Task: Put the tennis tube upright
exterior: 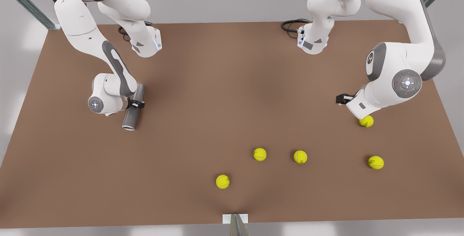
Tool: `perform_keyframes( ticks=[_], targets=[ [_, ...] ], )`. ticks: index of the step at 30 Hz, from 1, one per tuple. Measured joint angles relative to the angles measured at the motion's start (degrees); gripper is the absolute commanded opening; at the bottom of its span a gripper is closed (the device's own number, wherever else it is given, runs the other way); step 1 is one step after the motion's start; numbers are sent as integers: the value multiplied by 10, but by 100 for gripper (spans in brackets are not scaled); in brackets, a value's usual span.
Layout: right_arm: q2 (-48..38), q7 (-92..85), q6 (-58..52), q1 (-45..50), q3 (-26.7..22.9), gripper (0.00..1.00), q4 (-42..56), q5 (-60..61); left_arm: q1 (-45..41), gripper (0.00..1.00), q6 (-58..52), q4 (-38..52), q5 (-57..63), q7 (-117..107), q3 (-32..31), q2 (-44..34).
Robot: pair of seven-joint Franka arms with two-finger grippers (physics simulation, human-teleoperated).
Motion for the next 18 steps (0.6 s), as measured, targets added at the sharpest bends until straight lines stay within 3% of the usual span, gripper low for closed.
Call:
perform_keyframes(
  ticks=[9,10,12,18],
  targets=[
    [8,0,11,0,0,100,0,0,0,100,0,0,0,0,0,3],
    [8,-1,11,0,0,89,0,1,0,100,0,0,0,0,0,3],
    [9,-1,11,0,0,79,0,0,0,100,0,0,-1,0,0,3],
    [12,-1,12,0,0,77,0,0,-1,100,0,0,-1,0,0,7]
  ],
)
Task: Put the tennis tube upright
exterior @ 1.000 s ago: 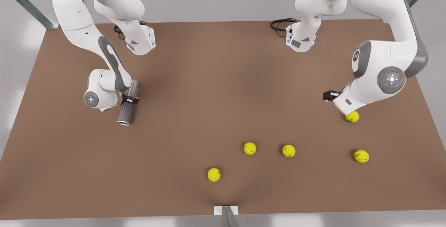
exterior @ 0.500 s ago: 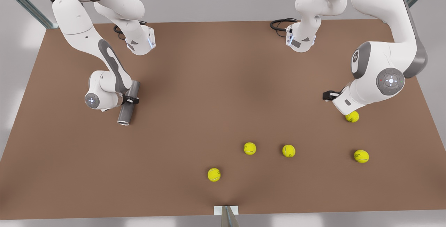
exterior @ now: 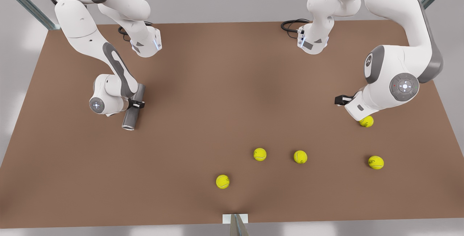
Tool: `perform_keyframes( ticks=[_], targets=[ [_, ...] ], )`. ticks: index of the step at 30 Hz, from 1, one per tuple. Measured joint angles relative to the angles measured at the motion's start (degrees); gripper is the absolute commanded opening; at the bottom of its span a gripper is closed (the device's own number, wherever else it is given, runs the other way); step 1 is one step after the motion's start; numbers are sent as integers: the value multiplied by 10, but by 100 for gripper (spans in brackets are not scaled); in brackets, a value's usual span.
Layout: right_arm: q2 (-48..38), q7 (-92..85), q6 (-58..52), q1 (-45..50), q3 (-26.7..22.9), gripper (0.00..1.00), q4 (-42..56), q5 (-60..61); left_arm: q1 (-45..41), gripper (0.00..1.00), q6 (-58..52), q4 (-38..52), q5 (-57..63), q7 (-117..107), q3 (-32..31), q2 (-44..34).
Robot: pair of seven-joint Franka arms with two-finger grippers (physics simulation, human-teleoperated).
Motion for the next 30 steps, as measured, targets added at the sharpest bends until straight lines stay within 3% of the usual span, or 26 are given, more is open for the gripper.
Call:
perform_keyframes(
  ticks=[10,16,17,20,24,30],
  targets=[
    [-3,-9,1,9,0,75,4,8,0,100,-5,0,0,-1,0,0],
    [-9,-104,0,31,0,75,22,106,-1,100,-8,0,0,-1,0,0],
    [-9,-148,-2,32,-1,87,24,111,-1,100,-8,0,0,-1,0,0],
    [-9,-199,-7,31,-1,87,25,89,-3,100,-9,0,0,-1,0,-1],
    [-9,-50,-2,32,0,87,25,8,-4,100,-10,0,0,-1,0,0],
    [-10,-67,-3,50,1,88,35,4,-4,100,-9,0,0,-1,0,0]
  ],
)
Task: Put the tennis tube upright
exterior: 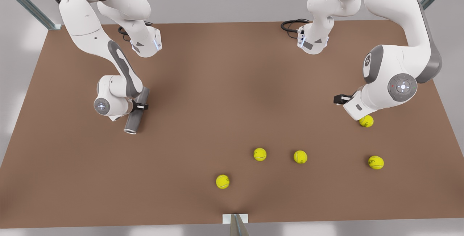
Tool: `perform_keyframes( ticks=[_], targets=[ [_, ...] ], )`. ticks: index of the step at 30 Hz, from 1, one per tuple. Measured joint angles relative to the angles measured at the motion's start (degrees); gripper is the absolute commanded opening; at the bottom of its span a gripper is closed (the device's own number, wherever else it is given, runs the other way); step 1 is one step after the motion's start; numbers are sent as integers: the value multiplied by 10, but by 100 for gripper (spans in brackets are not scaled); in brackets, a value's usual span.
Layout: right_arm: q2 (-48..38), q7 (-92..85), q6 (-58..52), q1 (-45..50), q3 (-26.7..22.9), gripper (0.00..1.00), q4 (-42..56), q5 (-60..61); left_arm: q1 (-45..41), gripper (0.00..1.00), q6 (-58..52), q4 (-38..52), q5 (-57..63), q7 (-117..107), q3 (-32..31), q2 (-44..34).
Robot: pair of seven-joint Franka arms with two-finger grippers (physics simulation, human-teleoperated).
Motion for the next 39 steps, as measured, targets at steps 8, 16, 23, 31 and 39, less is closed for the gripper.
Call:
perform_keyframes(
  ticks=[8,16,23,31,39],
  targets=[
    [6,-28,26,14,-1,87,5,2,0,100,0,0,0,0,0,0],
    [24,-28,42,14,-1,79,5,2,0,100,-3,0,0,0,0,4],
    [24,-29,42,14,-1,72,5,3,-1,100,-11,0,0,0,1,4],
    [23,-28,42,21,-1,72,6,4,-1,100,-11,0,0,0,0,5],
    [17,-39,38,51,-1,72,16,3,-1,100,-14,1,0,-1,0,5]
  ],
)
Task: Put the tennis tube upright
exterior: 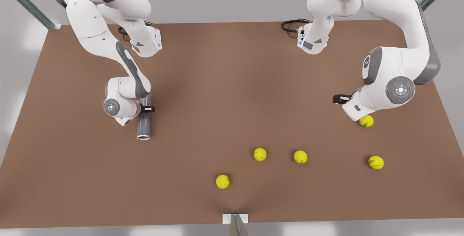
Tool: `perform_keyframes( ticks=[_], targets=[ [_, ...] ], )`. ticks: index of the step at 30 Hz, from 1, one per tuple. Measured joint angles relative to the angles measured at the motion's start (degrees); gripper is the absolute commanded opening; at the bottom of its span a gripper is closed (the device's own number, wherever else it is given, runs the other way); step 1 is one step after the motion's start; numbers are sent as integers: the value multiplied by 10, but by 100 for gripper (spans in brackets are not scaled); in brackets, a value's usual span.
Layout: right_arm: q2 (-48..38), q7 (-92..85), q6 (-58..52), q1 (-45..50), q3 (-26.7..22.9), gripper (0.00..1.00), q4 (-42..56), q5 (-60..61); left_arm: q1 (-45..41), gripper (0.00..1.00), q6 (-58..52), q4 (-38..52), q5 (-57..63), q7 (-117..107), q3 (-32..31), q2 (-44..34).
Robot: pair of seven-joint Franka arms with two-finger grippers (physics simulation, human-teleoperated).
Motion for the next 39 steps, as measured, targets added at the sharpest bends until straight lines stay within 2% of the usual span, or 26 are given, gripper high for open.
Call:
perform_keyframes(
  ticks=[4,10,18,21,25,30,34,36,37,39],
  targets=[
    [0,1,-2,38,0,72,21,1,0,100,1,0,0,1,0,0],
    [9,4,-6,197,-3,73,100,2,0,100,1,4,0,0,0,0],
    [77,-3,-5,332,-22,73,210,1,1,100,1,4,0,1,0,0],
    [124,-44,-4,381,-23,74,278,-5,1,100,2,4,0,1,0,1],
    [159,-106,1,421,-31,75,324,-8,1,100,3,4,0,1,0,2],
    [161,-291,1,441,-59,75,325,-15,1,100,2,4,0,1,0,2],
    [162,-298,1,450,-62,76,325,-64,1,100,2,4,0,1,0,2],
    [168,-298,1,451,-62,80,333,-65,1,100,2,4,0,1,0,2],
    [171,-297,1,452,-62,91,335,-65,1,100,2,4,0,1,0,2],
    [179,-297,2,454,-62,93,338,-65,1,100,2,4,0,1,1,2]
  ],
)
